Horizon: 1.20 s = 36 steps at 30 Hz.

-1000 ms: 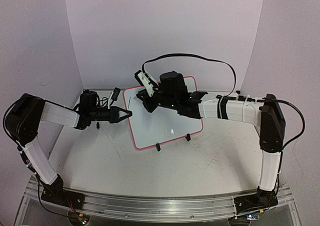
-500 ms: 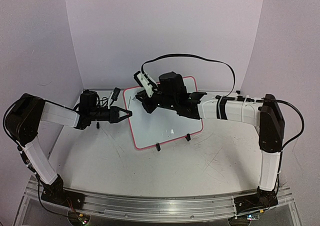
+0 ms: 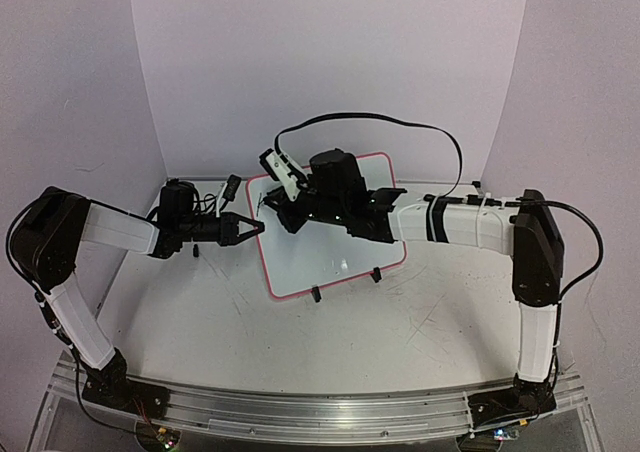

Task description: Write a sentence on the whiteboard

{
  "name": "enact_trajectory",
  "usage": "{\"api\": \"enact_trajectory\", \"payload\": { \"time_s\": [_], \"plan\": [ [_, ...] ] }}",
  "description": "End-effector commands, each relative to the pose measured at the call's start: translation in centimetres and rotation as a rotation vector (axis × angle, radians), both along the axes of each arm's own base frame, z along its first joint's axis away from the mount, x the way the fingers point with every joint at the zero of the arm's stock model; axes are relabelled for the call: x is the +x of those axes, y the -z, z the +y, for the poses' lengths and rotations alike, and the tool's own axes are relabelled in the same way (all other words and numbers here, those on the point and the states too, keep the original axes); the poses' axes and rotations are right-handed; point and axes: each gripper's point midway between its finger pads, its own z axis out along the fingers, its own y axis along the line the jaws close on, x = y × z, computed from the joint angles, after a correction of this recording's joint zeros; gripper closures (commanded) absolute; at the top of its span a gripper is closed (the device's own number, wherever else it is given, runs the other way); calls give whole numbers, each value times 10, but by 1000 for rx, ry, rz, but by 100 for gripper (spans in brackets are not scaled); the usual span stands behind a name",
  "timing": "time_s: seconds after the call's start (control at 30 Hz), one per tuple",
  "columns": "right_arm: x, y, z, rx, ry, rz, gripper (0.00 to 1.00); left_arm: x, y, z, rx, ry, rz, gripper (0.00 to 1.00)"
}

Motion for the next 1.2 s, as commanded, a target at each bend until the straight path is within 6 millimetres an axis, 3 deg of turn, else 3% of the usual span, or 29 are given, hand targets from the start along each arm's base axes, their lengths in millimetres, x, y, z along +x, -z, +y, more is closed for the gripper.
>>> {"api": "enact_trajectory", "payload": {
  "time_s": [0.0,0.2,0.8,0.97,1.17],
  "plan": [
    [9,-12,0,22,47,-14,100,28,6,15,94,-132,-91,100],
    [16,-9,-12,16,98,-8,100,28,5,16,96,-134,-94,100],
    [12,-9,-39,-9,162,-22,100,28,6,16,100,-133,-91,100],
    [8,-12,-36,1,128,-20,100,28,7,15,101,-132,-90,100],
    [-12,-62,-38,139,53,-35,100,28,8,15,103,-132,-86,100]
  ]
}}
